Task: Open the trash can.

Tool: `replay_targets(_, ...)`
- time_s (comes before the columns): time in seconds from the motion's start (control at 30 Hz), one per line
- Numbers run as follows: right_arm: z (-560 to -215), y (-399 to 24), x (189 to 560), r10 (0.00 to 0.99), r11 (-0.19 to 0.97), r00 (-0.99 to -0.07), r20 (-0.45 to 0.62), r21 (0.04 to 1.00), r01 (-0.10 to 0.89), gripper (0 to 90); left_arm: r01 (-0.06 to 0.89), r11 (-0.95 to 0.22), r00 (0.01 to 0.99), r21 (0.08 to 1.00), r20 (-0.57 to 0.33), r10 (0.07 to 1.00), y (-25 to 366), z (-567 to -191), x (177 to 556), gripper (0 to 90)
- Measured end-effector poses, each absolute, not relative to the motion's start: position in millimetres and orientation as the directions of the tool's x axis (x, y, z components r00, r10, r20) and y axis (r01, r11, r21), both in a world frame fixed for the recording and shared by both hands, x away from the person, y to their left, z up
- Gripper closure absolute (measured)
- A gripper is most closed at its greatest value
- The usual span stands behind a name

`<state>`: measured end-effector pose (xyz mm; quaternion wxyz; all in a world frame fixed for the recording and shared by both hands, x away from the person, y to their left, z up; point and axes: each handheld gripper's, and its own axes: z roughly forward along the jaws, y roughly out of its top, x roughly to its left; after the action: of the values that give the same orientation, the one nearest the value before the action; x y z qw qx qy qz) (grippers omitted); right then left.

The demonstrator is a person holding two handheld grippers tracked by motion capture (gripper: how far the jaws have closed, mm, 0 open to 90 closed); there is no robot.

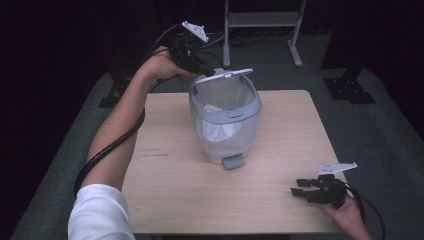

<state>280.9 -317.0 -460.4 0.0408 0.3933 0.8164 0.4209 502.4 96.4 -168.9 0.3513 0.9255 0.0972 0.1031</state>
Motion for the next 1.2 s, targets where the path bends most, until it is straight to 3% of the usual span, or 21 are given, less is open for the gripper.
replay_targets(1.2, -460, -313, 282, 0.691, 0.336, -0.682, 0.239, 0.73, 0.595, 44.9, 0.128, -0.745, 0.977, 0.654, 0.048, 0.21, 74, -208, 484, 60.5)
